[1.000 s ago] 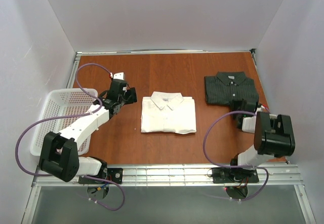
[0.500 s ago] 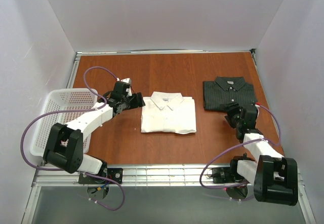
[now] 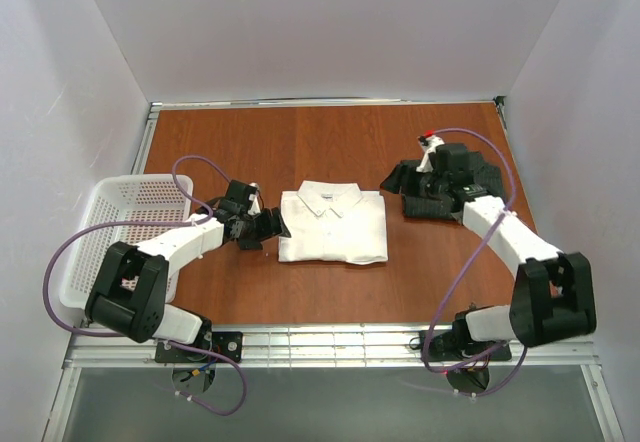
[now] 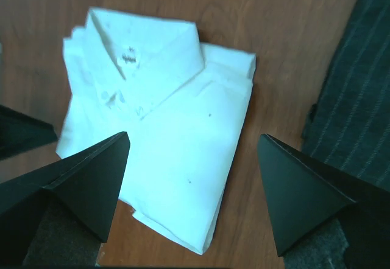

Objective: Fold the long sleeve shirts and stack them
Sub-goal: Neatly place the folded shirt to the corner

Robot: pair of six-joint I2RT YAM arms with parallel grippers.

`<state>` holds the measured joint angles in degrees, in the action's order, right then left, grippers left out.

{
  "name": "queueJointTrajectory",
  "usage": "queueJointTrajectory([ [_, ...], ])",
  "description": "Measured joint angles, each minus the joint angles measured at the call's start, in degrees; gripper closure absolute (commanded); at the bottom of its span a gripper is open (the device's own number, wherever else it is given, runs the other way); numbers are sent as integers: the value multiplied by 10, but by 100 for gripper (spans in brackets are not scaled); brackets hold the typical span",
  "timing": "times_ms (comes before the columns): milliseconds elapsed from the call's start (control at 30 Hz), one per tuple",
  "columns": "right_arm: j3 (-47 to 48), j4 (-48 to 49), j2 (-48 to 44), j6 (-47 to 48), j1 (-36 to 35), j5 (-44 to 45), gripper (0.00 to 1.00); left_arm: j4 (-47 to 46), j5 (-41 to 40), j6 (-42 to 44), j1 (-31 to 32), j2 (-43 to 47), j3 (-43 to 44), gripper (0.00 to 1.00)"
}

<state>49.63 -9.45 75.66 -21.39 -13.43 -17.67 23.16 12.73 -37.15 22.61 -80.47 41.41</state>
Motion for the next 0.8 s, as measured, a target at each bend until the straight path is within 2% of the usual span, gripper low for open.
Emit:
queueJointTrajectory([
  [133, 22, -30, 84, 41, -29, -2, 21, 2, 9, -7, 0, 0, -10, 11],
  [367, 77, -69, 190, 103, -31, 25, 20, -2, 20, -19, 1, 19, -37, 11],
  [600, 146, -67, 269, 145, -31, 27, 20, -19, 23, -32, 2, 27, -49, 12],
  [800, 161, -62, 305, 169, -35, 10, 21, -31, 28, -39, 9, 27, -53, 14],
])
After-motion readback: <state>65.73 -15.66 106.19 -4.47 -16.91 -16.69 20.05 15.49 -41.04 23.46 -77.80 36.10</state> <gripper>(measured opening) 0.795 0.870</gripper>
